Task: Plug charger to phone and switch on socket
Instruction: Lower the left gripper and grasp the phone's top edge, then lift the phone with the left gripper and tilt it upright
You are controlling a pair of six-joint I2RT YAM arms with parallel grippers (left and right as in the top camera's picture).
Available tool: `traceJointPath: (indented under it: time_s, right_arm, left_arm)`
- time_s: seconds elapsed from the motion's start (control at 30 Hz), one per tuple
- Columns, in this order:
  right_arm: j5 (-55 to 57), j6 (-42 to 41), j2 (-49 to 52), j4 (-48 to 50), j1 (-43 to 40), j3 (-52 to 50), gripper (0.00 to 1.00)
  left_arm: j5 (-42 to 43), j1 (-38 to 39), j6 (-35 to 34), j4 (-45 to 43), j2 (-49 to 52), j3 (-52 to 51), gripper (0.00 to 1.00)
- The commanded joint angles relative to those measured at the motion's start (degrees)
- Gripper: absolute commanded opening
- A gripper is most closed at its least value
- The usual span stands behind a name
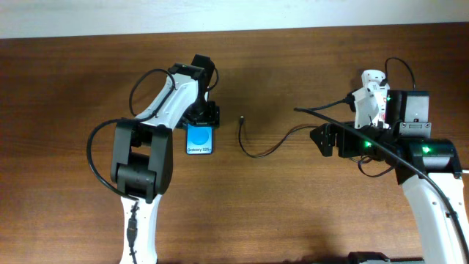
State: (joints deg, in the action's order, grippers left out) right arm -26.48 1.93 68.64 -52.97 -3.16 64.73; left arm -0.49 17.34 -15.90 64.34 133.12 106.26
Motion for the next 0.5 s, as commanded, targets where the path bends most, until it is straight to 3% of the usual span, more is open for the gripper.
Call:
traceJointPath:
  time_s: [0.0,0.3,0.4,0.47]
  right_arm:
    - [-0.31,0.22,0.11,0.02,0.52,1.16,0.98]
    - [-0.31,0.22,0.11,0.0,0.52,1.18,0.98]
    - [-0.31,0.22,0.11,0.0,0.52,1.16,0.98]
    - [-0.31,0.2,0.11,0.0,0.52,1.16,0.98]
  left_arm:
    - [-0.44,0.13,-0.35,3.08,1.01,4.63,0.72]
    - [-0.44,0.11,-0.33,9.11,1.01,13.22,0.69]
    - [-0.42,0.13,-0.35,10.29,1.01,15.37,0.51]
    - [-0.39,0.13,-0.37,10.67,1.01,16.44,0.29]
